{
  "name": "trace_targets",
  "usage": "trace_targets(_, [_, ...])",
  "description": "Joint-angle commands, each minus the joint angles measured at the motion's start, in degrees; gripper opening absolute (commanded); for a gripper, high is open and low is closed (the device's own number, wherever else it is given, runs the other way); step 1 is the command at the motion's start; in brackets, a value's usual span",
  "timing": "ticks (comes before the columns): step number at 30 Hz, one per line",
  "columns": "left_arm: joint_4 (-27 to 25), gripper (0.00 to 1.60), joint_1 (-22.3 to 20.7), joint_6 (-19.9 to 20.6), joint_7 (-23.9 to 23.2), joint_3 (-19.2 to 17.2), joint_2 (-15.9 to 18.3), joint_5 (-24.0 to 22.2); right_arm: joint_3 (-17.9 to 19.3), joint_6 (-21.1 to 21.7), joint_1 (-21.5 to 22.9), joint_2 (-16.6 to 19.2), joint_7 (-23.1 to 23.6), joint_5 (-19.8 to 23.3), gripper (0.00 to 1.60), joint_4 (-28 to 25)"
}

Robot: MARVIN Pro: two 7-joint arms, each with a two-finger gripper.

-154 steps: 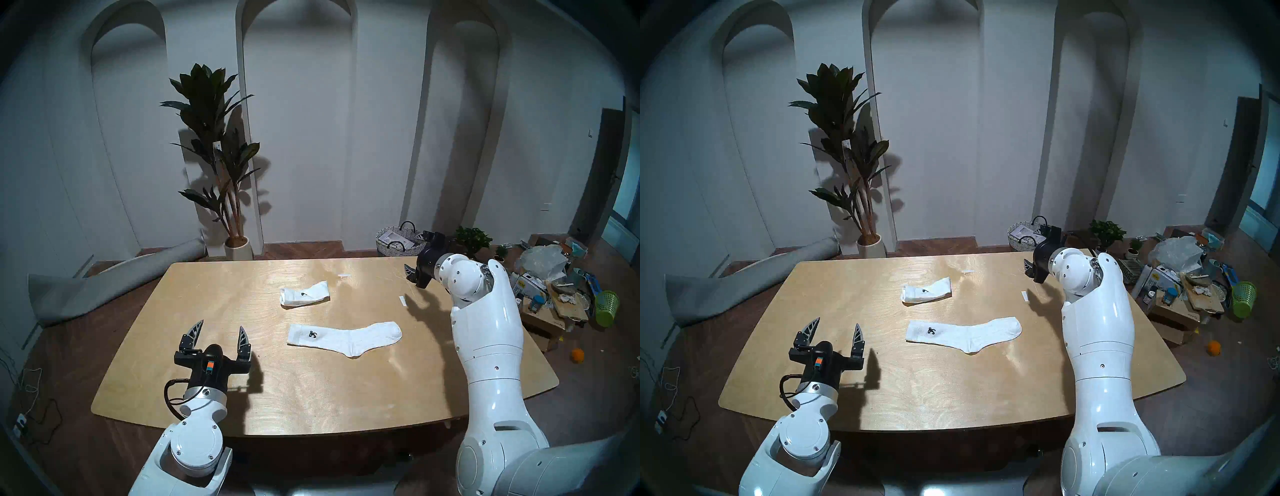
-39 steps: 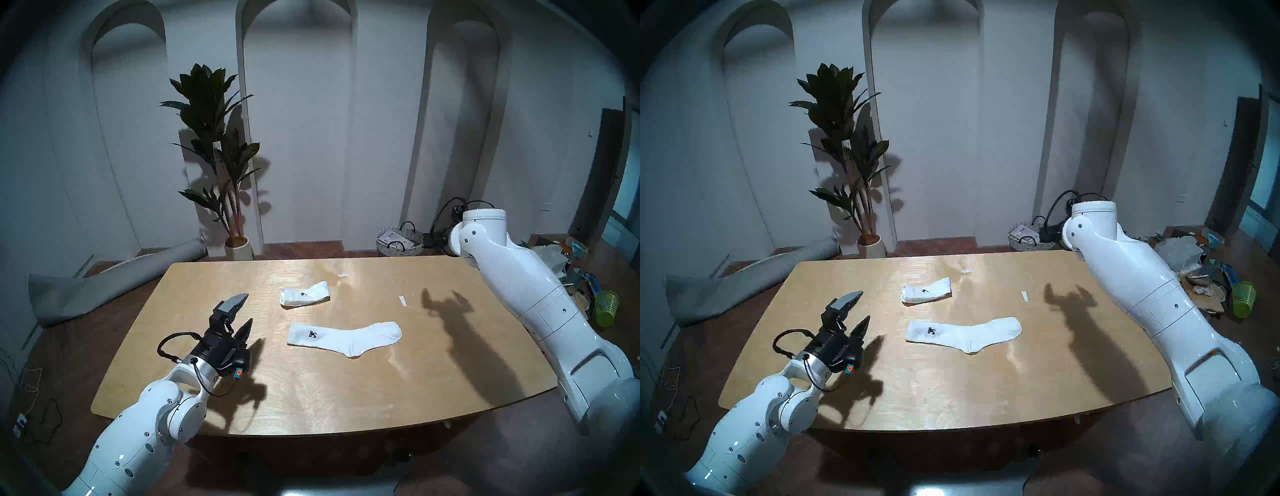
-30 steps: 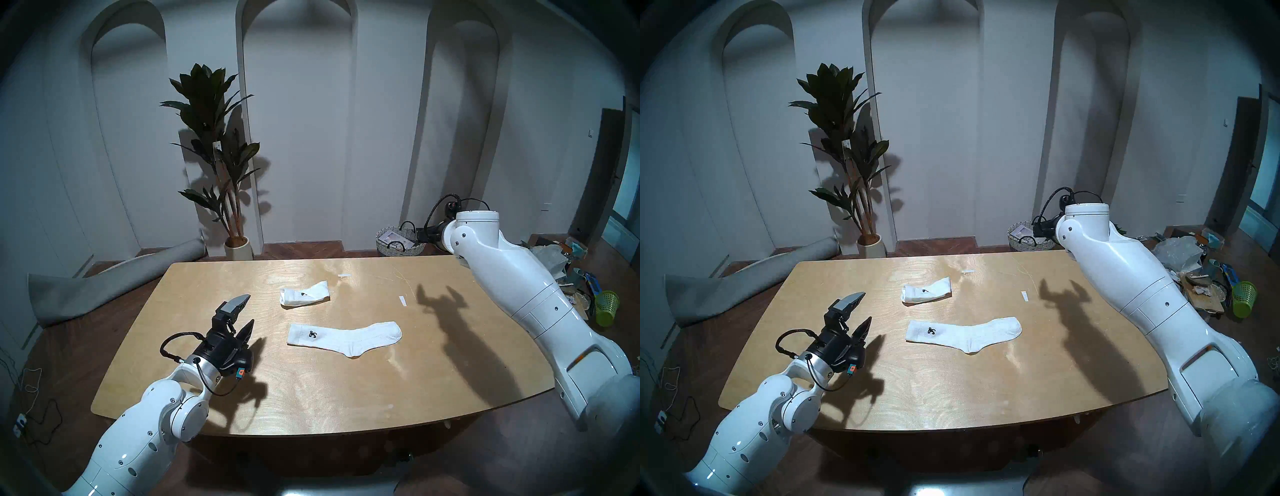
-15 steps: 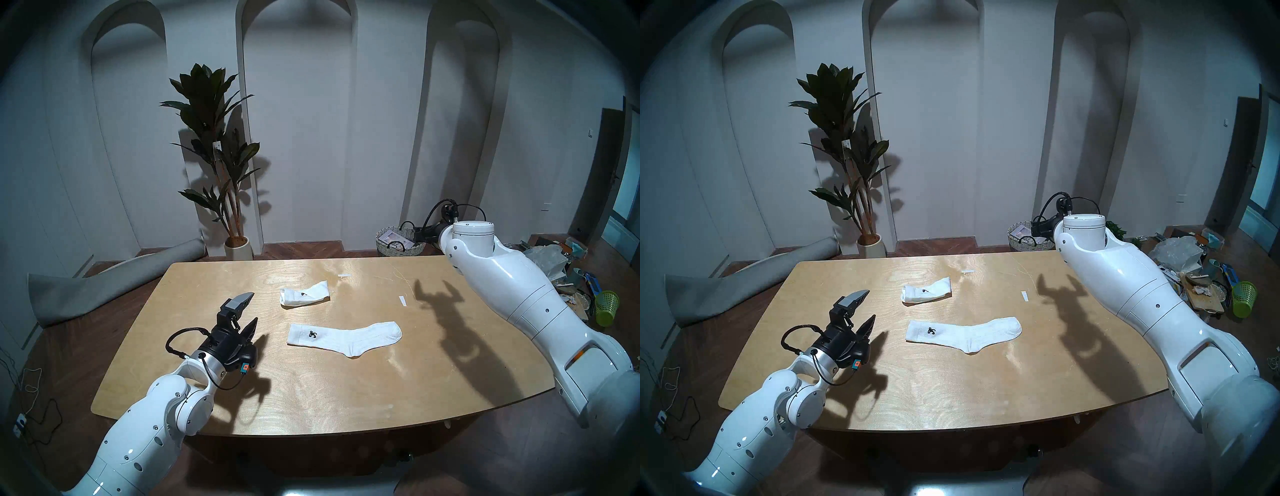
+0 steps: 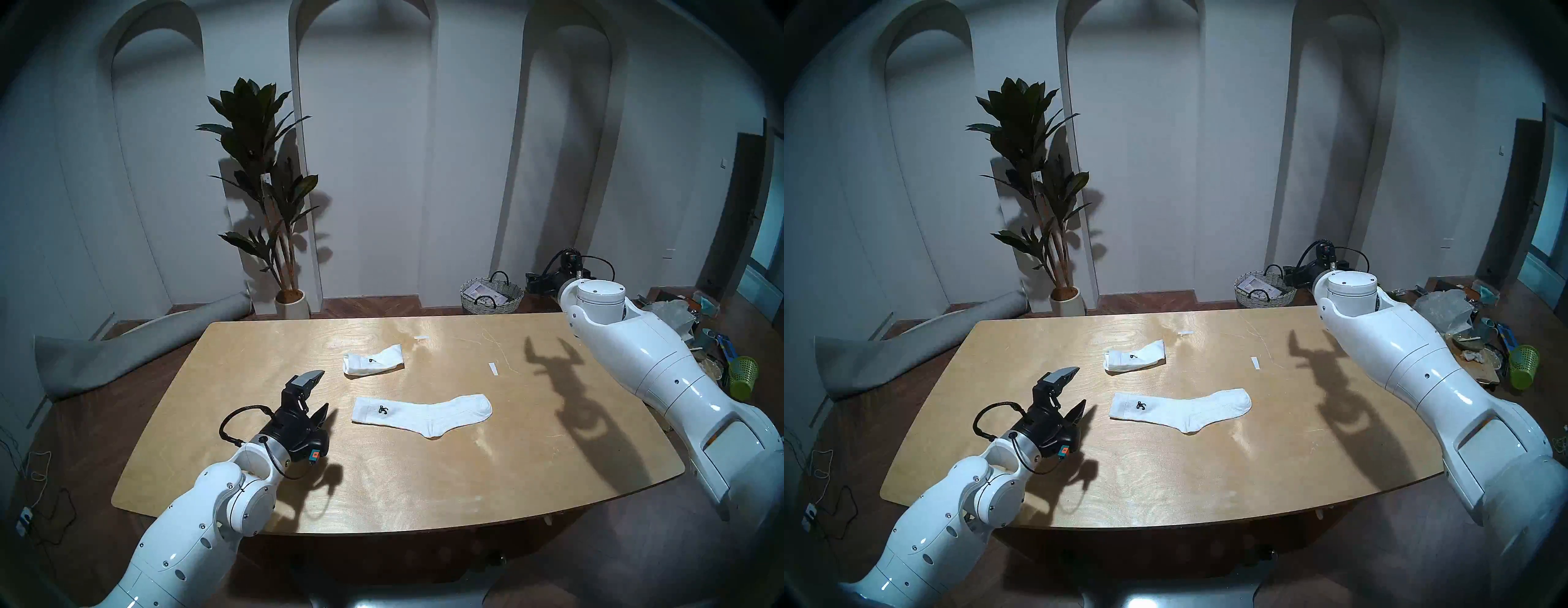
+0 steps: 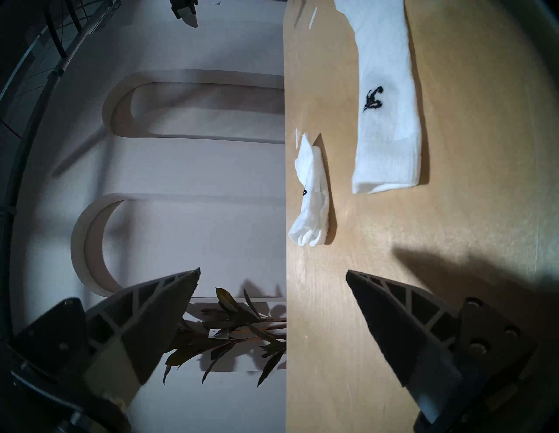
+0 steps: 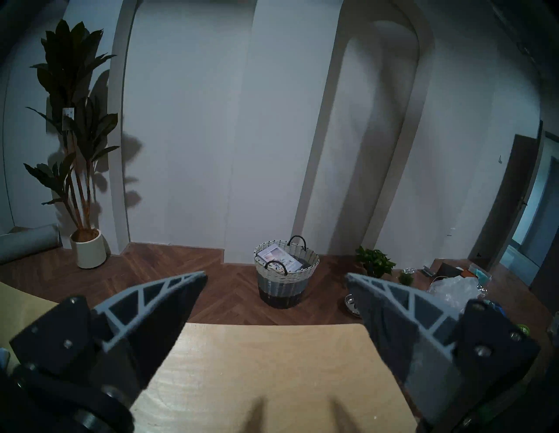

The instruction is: Fold socks in half once and place them neatly on the table

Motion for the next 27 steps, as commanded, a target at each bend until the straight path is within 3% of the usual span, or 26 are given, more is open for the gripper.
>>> trace_targets(1, [-2.08,1.60,-0.93,2.76,-1.84,2.92,-1.74,3.23,0.12,-6.48,1.94,0.90,3.46,-2.66,1.60,2.18])
trace_targets(15, [-4.37,1.60,-3.32,9.54,-7.14,6.62,-1.41,13.41,-0.54,-17.02,2.69,0.05,9.85,-6.38,1.60,7.52])
trace_targets(27, [-6.21,1.60,-3.96,16.26,-12.69,7.51,-2.20,20.50,-1.64,-26.98,3.66,-2.36,15.26,-9.60,1.60,12.76])
